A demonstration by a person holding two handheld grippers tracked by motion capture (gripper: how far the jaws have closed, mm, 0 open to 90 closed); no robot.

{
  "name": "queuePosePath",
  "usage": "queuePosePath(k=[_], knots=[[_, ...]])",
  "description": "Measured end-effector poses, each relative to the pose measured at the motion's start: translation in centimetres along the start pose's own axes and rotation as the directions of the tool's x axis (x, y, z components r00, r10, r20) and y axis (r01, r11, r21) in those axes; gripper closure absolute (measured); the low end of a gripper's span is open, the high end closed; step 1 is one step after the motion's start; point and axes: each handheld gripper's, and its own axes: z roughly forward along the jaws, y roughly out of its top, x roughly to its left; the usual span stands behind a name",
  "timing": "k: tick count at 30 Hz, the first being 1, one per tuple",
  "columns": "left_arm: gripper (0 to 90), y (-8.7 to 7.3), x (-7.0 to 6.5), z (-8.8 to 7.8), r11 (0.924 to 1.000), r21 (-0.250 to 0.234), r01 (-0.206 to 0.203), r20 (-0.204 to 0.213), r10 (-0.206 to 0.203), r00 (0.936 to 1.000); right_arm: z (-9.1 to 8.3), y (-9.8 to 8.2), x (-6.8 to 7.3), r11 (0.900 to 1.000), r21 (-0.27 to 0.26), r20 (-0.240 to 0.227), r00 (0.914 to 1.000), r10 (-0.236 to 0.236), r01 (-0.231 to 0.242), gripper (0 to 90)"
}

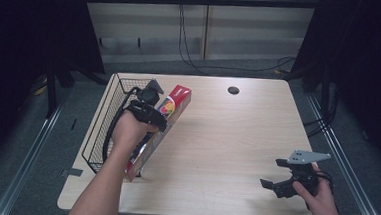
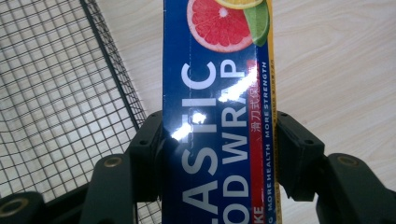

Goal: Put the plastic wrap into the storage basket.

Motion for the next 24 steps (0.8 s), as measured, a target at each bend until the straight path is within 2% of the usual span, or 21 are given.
queuePosePath(k=[5,6,7,8,9,11,13,17,18,20,22,24], knots=[[43.6,-0.2,0.5,-0.2,0.9997,-0.004,0.022,-0.004,-0.022,0.9997,0.0,0.0,0.0,1.0,0.003,-0.001,1.0,-0.002,0.002,2.6],[43.6,-0.2,0.7,-0.3,0.9999,-0.002,0.012,-0.007,-0.012,0.9999,0.1,0.0,0.1,1.0,0.004,-0.001,1.0,-0.003,0.003,2.6],[43.6,-0.3,0.7,-0.4,0.9993,-0.003,0.036,-0.01,-0.036,0.9993,0.1,0.0,0.1,1.0,0.005,-0.001,1.0,-0.001,0.001,2.6],[43.6,-0.3,0.9,-0.4,0.9997,-0.006,0.024,-0.015,-0.024,0.9996,0.1,0.0,0.1,1.0,0.005,-0.002,1.0,-0.001,0.001,2.6],[43.6,-0.3,1.1,-0.5,0.9994,-0.005,0.035,-0.018,-0.035,0.9992,0.1,0.0,0.1,1.0,0.004,-0.002,1.0,-0.004,0.004,2.6],[43.6,-0.4,1.4,-0.7,0.9995,-0.007,0.03,-0.018,-0.03,0.9994,0.1,0.0,0.0,1.0,0.005,-0.003,1.0,-0.004,0.004,2.6],[43.6,-0.5,1.6,-0.8,0.9986,-0.012,0.052,-0.029,-0.052,0.9982,0.1,0.0,0.1,1.0,0.008,-0.005,1.0,-0.003,0.003,2.6],[43.6,-0.6,2.0,-0.9,0.9984,-0.014,0.054,-0.038,-0.055,0.9978,0.1,0.0,0.1,1.0,0.01,-0.007,1.0,-0.006,0.006,2.6],[43.6,-0.7,2.0,-0.9,0.9973,-0.016,0.072,-0.035,-0.073,0.9967,0.1,0.0,0.1,1.0,0.01,-0.008,0.9999,-0.006,0.006,2.6],[43.6,-0.7,2.2,-1.0,0.9982,-0.011,0.06,-0.043,-0.06,0.9973,0.1,0.0,0.1,1.0,0.005,-0.007,1.0,-0.001,0.001,2.6],[43.6,-0.8,2.2,-1.0,0.9965,-0.024,0.081,-0.04,-0.082,0.9959,0.1,0.0,0.1,1.0,0.003,-0.01,1.0,-0.002,0.002,2.6],[43.6,-0.8,2.4,-1.2,0.9972,-0.018,0.072,-0.042,-0.073,0.9965,0.1,0.0,0.1,1.0,0.005,-0.01,1.0,-0.001,0.001,2.5]])
